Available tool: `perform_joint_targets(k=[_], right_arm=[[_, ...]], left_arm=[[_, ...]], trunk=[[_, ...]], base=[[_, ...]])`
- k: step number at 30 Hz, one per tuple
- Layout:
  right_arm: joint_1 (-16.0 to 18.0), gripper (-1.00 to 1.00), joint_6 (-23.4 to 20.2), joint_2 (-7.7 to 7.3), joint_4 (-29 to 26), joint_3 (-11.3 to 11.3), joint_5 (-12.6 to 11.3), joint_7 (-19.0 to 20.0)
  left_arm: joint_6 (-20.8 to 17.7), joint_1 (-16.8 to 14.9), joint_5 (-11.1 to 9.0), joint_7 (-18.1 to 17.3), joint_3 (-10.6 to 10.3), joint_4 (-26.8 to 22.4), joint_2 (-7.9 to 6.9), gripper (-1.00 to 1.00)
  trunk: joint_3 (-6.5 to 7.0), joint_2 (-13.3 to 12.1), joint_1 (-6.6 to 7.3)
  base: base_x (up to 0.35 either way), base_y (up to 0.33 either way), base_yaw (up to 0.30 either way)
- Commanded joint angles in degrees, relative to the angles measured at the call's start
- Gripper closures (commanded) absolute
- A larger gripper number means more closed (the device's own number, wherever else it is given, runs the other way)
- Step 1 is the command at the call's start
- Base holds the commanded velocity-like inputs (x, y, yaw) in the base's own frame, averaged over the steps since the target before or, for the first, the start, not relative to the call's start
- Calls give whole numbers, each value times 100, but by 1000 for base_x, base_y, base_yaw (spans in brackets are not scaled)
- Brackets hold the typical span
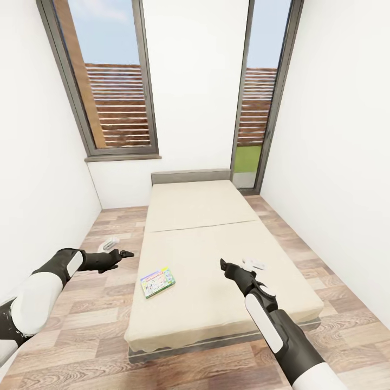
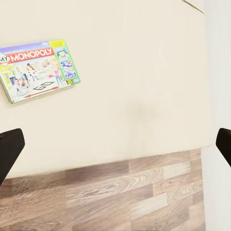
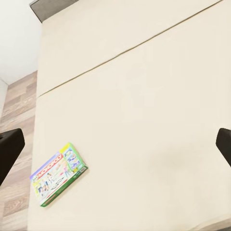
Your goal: Put all the toys in the child's room - the three board games (two on the bed and one on the table), the two jigsaw puzzles on the table, and the tennis ball on the table - inside the toy box on the table in the child's room.
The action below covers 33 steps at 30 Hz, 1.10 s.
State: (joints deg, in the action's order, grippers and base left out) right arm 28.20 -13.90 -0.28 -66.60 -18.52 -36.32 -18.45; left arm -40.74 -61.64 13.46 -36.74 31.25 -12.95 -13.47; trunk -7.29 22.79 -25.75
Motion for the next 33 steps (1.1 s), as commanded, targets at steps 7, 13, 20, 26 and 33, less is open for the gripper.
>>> perform_joint_targets(k=[7, 13, 20, 26, 33], right_arm=[[5, -100, -17, 10, -11, -11, -33, -45], [4, -100, -16, 8, -11, -11, -33, -45], [6, -100, -16, 10, -11, -11, -33, -45], [9, -100, -28, 17, -17, -11, -33, -45], [6, -100, -35, 19, -19, -13, -33, -45]], left_arm=[[-35, -6, 61, -35, 48, -6, 2, -100], [-31, 2, 61, -35, 55, -6, -5, -100], [18, 8, 57, -35, 52, -6, 0, -100], [197, 38, 53, -35, 56, -4, 10, -100], [237, 46, 52, -33, 56, -5, 31, -100]], trunk=[[-13, 13, -4], [-13, 13, -4], [-13, 13, -4], [-13, 13, -4], [-13, 13, -4]], base=[[5, 0, 0], [88, 0, 0], [173, 0, 0], [63, 0, 0], [9, 0, 16]])
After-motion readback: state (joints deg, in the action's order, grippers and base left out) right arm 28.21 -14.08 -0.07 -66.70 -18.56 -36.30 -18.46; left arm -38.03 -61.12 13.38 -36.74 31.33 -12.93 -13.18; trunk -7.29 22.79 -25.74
